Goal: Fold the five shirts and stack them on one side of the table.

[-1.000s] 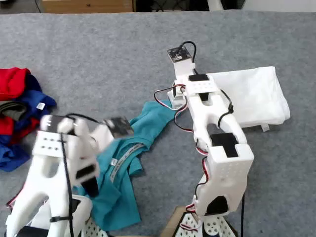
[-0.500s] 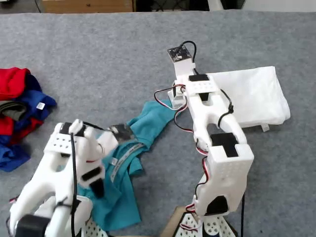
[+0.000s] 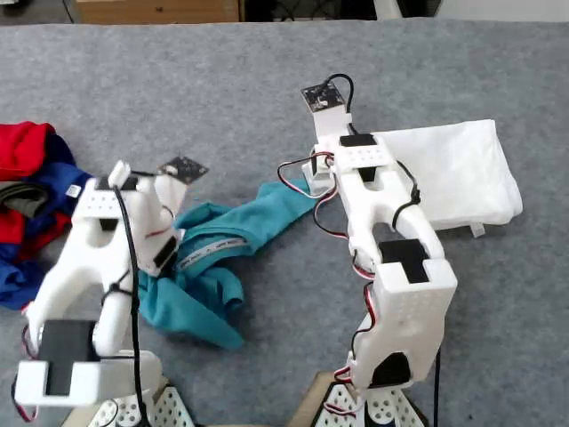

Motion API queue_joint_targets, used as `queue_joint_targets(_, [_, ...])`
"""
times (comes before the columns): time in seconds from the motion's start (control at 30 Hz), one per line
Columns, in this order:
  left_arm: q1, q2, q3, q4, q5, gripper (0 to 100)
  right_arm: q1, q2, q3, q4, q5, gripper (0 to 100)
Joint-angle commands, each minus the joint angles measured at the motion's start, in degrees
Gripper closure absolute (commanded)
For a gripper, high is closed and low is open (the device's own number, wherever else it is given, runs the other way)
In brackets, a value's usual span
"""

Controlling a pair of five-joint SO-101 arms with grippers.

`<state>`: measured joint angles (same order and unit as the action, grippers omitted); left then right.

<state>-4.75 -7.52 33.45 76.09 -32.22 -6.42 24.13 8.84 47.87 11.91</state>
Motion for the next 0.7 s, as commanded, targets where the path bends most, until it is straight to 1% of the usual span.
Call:
queue_joint_targets(0.0, [-0.31, 1.85, -9.27, 5.36, 0.26, 91, 2.73, 0.04, -1.36, -4.75, 0.09, 98.5])
queue_joint_targets(0.07, [-0.22, 2.9, -13.05, 9.58, -1.67, 91, 4.31, 0.75, -1.8, -5.36, 0.09, 98.5])
queue_joint_targets(0.23, [-0.48, 3.96, -22.9, 17.67, -2.46, 91, 5.36, 1.98, -3.47, -5.01, 0.09, 98.5])
queue_joint_targets(0.27, [-0.31, 4.04, -24.57, 19.78, -2.99, 90, 5.27, 1.98, -3.47, -5.01, 0.09, 98.5])
queue_joint_targets(0.33, [-0.13, 4.13, -26.42, 23.03, -7.21, 85, 5.27, 1.98, -3.47, -5.01, 0.09, 98.5])
queue_joint_targets(0.37, [-0.31, 4.13, -26.59, 23.74, -8.88, 81, 5.27, 1.98, -3.47, -5.01, 0.09, 98.5])
queue_joint_targets(0.47, [-0.75, 3.87, -26.59, 23.91, -9.32, 74, 5.27, 1.98, -3.47, -5.01, 0.09, 98.5])
queue_joint_targets(0.67, [-0.66, 4.04, -27.03, 24.09, -9.58, 74, 5.19, 1.98, -3.47, -5.01, 0.09, 98.5])
